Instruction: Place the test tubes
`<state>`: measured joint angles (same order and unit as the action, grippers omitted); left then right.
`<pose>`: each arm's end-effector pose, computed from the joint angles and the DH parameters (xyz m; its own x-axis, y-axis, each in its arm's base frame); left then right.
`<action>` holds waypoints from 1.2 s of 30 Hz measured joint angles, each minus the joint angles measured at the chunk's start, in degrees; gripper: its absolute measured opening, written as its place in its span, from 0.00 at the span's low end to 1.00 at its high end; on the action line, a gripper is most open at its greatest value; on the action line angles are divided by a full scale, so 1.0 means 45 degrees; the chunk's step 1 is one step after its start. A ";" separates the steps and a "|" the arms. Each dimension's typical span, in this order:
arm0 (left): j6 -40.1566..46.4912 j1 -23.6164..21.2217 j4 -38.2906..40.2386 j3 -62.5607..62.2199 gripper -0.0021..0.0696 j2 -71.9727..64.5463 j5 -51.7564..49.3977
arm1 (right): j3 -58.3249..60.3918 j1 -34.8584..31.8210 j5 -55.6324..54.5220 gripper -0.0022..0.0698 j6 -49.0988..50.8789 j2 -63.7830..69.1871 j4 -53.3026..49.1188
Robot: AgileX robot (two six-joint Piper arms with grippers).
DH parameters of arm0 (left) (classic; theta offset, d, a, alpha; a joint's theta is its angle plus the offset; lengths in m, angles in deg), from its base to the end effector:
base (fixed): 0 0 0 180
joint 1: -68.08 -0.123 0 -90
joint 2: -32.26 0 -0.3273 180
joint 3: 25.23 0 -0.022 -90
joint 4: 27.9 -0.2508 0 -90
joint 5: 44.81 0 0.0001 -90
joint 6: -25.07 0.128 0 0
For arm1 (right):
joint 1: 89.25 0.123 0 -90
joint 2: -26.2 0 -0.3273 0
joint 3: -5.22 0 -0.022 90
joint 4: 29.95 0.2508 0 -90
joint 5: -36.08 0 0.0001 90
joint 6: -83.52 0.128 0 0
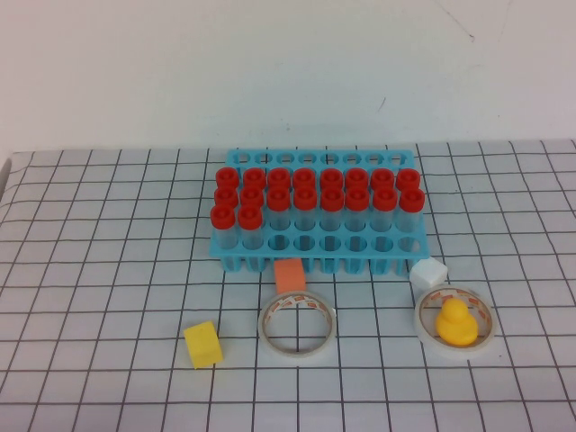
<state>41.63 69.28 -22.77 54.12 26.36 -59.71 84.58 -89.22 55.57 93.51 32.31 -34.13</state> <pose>0.0484 -0.0040 0.1768 -0.1629 0.2045 -0.9652 0.0779 0.9779 0.1940 0.0465 -0.0031 0.1666 -0.2535 0.1052 -0.9616 0.0500 0.9942 0.0956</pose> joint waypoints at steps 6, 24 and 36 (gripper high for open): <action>-0.0015 0.0090 0.0058 0.0000 0.03 0.0000 -0.0351 | 0.0000 0.0000 0.0022 0.03 0.0000 0.0000 0.0000; -0.1739 0.0090 0.0118 -0.0023 0.03 0.0000 -0.0552 | 0.0000 0.0000 0.0022 0.03 0.0000 0.0000 0.0000; -0.1739 0.0090 0.0095 -0.0023 0.03 0.0000 -0.0552 | 0.0000 0.0000 0.0022 0.03 0.0000 0.0000 0.0000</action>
<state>33.80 69.68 -22.34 54.01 26.36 -62.20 84.58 -89.22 55.67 93.51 32.31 -34.13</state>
